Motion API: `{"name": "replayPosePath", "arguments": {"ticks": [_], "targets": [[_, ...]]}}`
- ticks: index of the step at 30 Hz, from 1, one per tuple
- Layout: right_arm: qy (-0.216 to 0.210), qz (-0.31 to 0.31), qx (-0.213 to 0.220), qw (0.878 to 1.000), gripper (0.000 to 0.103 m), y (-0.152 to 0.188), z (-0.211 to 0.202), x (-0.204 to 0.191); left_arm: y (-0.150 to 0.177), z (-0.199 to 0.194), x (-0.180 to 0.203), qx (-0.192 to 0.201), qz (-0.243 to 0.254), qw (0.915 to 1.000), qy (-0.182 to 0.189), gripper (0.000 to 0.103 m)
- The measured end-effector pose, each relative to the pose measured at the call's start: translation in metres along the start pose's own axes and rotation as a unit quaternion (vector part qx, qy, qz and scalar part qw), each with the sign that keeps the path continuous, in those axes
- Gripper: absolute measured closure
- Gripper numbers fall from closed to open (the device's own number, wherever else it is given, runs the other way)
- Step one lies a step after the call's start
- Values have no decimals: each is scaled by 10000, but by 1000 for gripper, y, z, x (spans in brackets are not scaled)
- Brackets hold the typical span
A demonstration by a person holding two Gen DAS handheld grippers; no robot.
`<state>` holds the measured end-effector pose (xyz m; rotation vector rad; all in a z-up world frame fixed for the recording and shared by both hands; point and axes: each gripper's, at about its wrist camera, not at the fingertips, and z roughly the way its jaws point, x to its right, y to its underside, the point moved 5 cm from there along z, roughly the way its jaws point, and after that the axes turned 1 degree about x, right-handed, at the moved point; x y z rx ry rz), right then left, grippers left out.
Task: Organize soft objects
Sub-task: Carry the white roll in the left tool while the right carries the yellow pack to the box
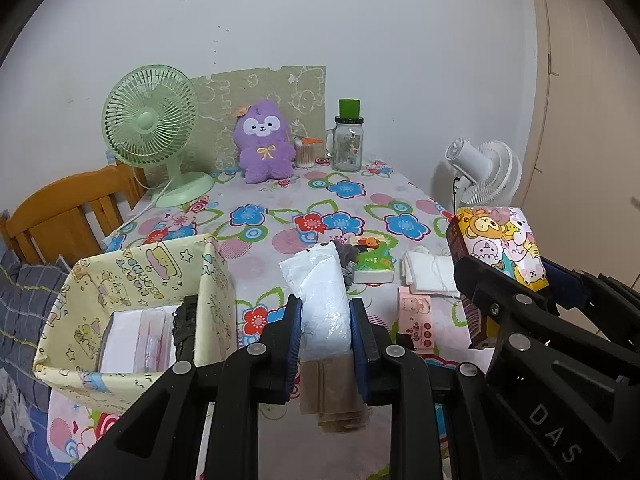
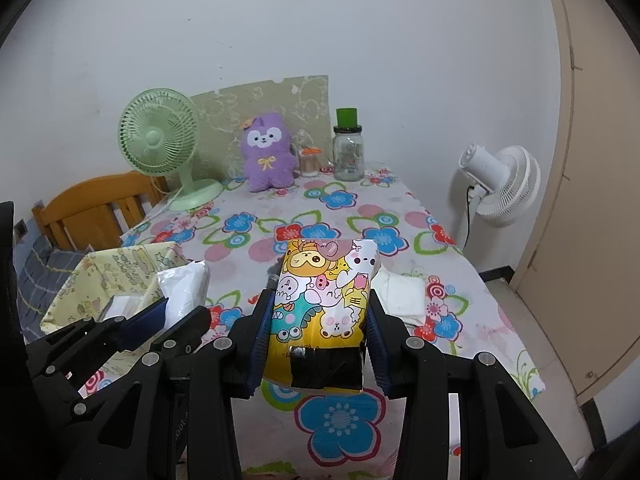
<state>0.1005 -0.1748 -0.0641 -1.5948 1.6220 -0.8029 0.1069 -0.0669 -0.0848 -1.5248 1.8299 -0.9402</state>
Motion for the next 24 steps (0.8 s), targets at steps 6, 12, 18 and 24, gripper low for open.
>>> {"name": "replayPosePath", "arguments": {"ticks": [6, 12, 18, 24], "targets": [[-64, -73, 185, 9998, 57, -11, -18, -6, -10, -18, -2, 101, 35, 9999, 11, 81], [-93, -95, 305, 9994, 57, -19, -31, -10, -18, -32, -1, 230, 90, 9997, -20, 81], [-107, -102, 332, 9993, 57, -22, -37, -15, -20, -41, -3, 265, 158, 9995, -23, 81], [-112, -163, 360, 9992, 57, -25, -39, -25, -23, -46, -9, 326, 159, 9993, -27, 81]]}}
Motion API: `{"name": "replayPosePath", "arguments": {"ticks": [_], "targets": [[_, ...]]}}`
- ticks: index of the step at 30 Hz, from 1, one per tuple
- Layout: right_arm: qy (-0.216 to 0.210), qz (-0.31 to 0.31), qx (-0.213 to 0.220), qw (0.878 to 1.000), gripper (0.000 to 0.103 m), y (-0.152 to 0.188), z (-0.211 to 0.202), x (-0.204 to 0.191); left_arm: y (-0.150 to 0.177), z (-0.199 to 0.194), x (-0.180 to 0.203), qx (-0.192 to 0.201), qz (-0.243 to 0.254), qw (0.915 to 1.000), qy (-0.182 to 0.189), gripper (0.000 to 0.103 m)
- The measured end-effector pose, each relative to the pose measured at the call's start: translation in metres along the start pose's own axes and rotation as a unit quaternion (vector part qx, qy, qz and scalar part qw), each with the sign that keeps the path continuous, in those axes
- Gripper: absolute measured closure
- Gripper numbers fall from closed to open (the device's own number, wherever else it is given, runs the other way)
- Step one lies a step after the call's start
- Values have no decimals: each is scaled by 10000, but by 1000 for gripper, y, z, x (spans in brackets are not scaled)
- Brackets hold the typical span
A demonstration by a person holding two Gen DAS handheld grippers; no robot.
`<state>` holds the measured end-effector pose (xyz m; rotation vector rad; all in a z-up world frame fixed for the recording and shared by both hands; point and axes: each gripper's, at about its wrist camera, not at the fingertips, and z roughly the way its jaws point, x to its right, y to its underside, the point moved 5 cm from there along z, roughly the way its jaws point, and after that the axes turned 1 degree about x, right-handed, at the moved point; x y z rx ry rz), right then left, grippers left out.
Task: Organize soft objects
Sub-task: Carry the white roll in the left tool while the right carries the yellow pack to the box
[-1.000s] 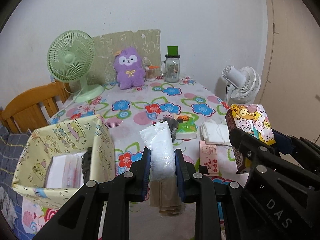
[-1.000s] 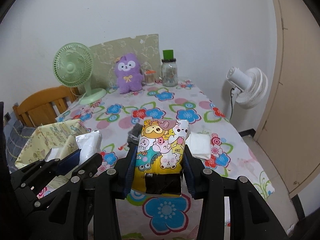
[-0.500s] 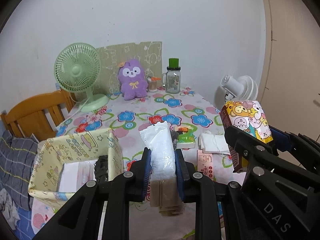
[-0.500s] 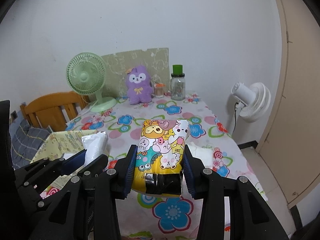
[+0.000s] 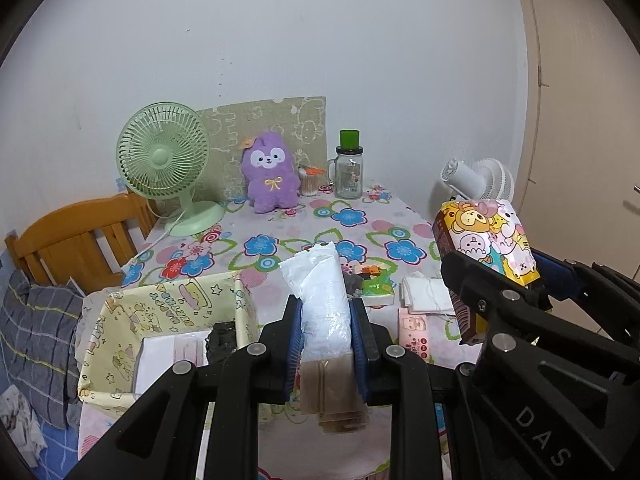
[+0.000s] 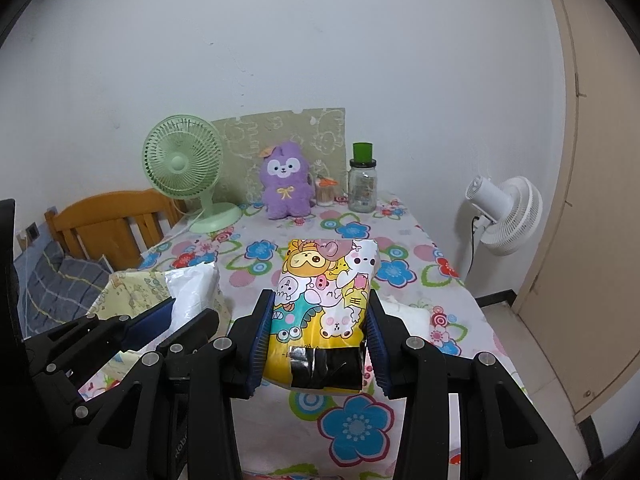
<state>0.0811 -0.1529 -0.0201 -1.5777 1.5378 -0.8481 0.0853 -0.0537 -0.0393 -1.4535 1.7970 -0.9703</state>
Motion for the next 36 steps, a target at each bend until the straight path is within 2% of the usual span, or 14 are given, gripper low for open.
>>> {"name": "replayPosePath", "arguments": {"ticks": [9, 36], "targets": [[-114, -65, -38, 9999, 57, -3, 9, -25, 1, 0, -23, -42, -55, 9999, -95, 81], [-984, -564, -463, 9925, 57, -4, 68, -126, 17, 33, -117, -403, -510, 9961, -597, 81]]}}
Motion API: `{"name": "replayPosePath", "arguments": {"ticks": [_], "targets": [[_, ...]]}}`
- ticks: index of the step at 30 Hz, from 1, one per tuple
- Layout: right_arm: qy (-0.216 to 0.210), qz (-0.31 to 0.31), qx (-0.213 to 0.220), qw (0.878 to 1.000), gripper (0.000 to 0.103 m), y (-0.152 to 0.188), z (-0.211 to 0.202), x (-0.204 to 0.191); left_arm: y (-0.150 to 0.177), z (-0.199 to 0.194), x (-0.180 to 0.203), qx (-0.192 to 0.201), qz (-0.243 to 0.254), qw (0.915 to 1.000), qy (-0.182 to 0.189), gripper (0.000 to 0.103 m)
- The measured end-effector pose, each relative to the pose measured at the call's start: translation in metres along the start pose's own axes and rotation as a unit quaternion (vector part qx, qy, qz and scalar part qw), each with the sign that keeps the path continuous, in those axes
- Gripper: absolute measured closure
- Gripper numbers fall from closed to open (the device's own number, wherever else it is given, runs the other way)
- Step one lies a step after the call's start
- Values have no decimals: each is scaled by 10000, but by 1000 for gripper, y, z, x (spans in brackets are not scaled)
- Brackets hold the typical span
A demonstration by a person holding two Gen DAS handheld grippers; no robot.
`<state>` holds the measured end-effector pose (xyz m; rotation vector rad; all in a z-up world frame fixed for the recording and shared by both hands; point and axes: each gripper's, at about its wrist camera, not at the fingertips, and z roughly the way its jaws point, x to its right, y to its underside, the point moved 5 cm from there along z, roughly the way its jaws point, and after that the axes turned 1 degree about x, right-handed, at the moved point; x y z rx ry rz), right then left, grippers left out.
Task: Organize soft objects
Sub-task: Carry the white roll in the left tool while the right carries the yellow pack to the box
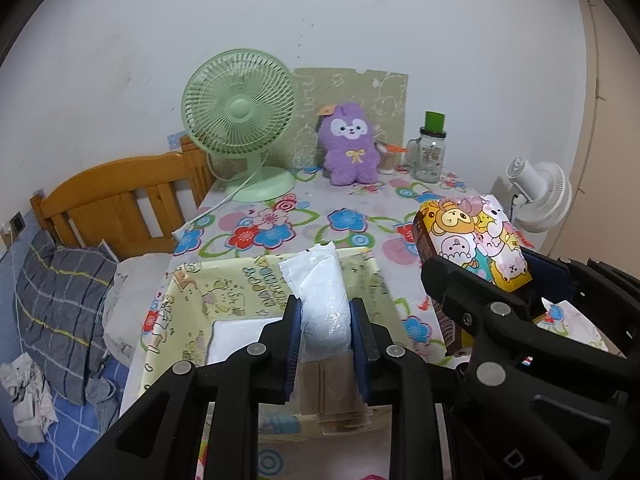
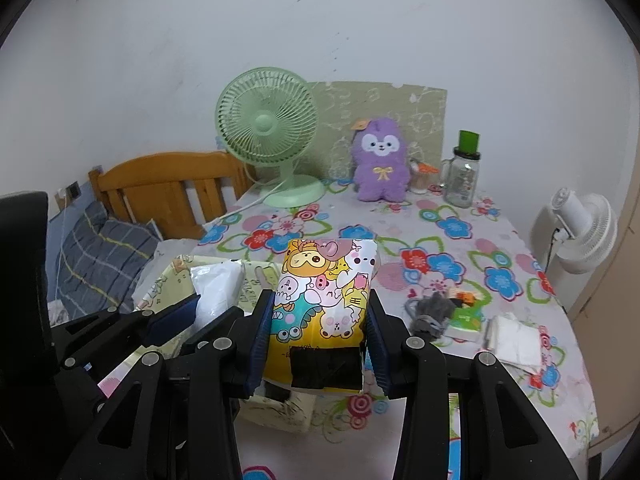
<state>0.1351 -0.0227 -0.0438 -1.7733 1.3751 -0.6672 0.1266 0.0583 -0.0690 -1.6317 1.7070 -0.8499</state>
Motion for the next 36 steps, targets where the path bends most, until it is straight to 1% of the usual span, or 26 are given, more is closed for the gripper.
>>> {"name": "replayPosePath", "arguments": {"ticks": [11, 15, 24, 27, 30, 36], "targets": [[-383, -54, -250, 9989, 57, 0, 40, -20, 5, 26, -29, -239, -191, 9993, -204, 81], [-561, 58, -297, 9980, 57, 0, 54, -22, 8, 40, -39, -377, -221, 9986, -286, 80], [-636, 66, -496, 9967, 57, 1, 81, -29, 16, 67, -54, -658, -194, 9965, -469, 80], [-676, 62, -570, 9961, 57, 3, 90, -33, 20, 72, -59, -748, -228, 9959, -465, 76], [-687, 97, -586, 9959, 57, 4, 95, -35, 22, 74, -64, -794, -232, 9952, -519, 70], [-893, 106, -646, 9939, 57, 5, 104, -45, 27, 71, -72, -864, -309, 9943, -536, 63]]}}
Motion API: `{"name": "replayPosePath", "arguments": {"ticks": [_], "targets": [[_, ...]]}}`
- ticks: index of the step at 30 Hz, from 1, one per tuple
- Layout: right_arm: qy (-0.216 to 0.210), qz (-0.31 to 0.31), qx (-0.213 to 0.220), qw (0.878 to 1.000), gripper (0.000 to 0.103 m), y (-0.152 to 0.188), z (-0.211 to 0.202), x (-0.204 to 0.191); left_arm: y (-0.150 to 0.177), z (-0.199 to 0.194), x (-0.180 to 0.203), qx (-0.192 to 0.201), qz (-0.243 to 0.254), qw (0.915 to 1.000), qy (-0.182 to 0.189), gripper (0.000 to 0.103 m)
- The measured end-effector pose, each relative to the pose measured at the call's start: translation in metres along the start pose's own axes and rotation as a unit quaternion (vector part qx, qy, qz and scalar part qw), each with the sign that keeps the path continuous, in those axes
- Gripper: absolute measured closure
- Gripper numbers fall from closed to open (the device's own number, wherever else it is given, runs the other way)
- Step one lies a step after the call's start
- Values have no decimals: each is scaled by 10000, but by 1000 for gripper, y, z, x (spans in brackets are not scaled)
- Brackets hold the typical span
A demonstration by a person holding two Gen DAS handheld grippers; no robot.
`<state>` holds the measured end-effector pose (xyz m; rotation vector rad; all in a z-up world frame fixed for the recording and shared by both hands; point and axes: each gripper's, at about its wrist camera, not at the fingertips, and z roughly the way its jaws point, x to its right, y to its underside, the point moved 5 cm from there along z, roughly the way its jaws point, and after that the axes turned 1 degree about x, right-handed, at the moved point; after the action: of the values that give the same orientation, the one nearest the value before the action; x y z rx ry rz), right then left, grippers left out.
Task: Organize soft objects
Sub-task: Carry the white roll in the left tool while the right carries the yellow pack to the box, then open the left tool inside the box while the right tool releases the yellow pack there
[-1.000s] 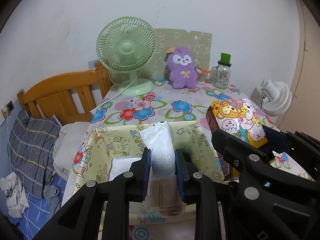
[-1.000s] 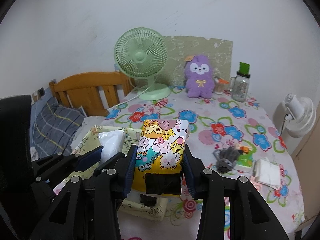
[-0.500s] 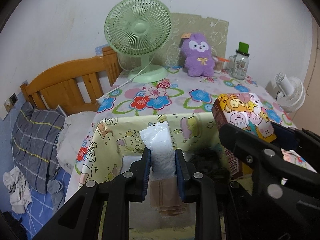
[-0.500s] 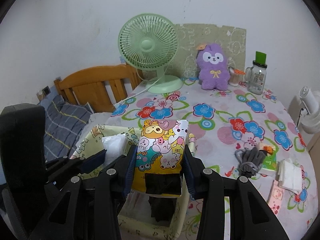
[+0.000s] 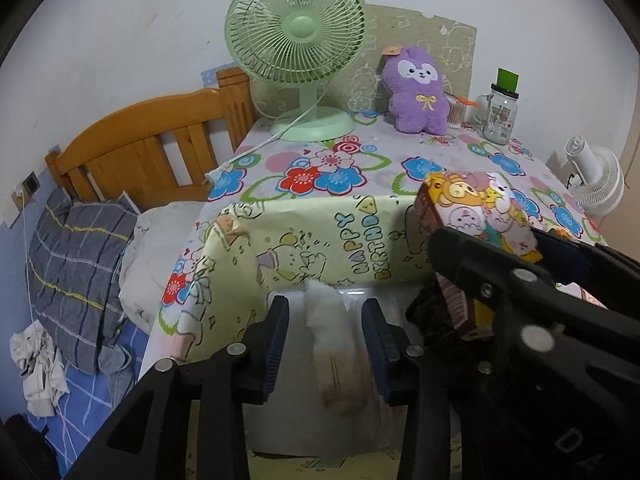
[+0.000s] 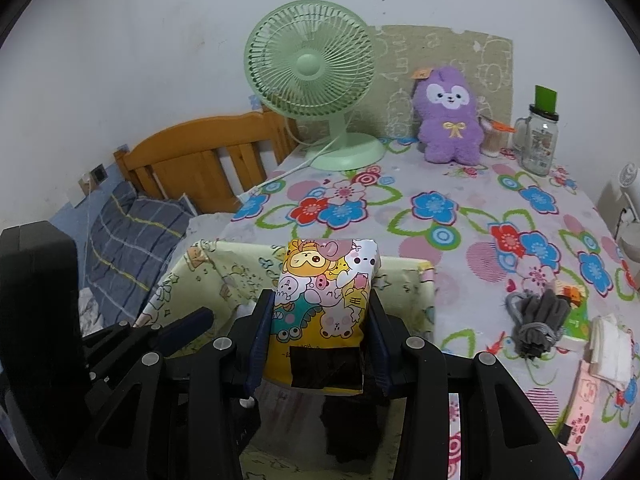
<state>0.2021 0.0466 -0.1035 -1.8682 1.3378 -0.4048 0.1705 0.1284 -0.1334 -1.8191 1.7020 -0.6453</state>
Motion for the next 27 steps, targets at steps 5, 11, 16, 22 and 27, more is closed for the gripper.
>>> {"name": "replayPosePath", "arguments": {"ticks": [5, 11, 16, 22, 27], "targets": [[-167, 126, -192, 9996, 55, 5, 10, -3, -1, -3, -2, -32, 51, 10000, -70, 38], [-89, -164, -341, 9992, 45, 9, 17, -9, 0, -5, -4, -48, 4, 10000, -39, 32], [-43, -163, -203, 9997, 24, 8, 8, -8, -1, -12, -2, 10, -20, 10000, 69, 21], [126, -140, -78, 9998, 15, 6, -10, 0, -3, -24, 8, 144, 53, 9998, 124, 16], [263, -107, 69, 9996, 13, 8, -32, 9, -2, -38, 22, 286, 98, 9992, 250, 15]]}}
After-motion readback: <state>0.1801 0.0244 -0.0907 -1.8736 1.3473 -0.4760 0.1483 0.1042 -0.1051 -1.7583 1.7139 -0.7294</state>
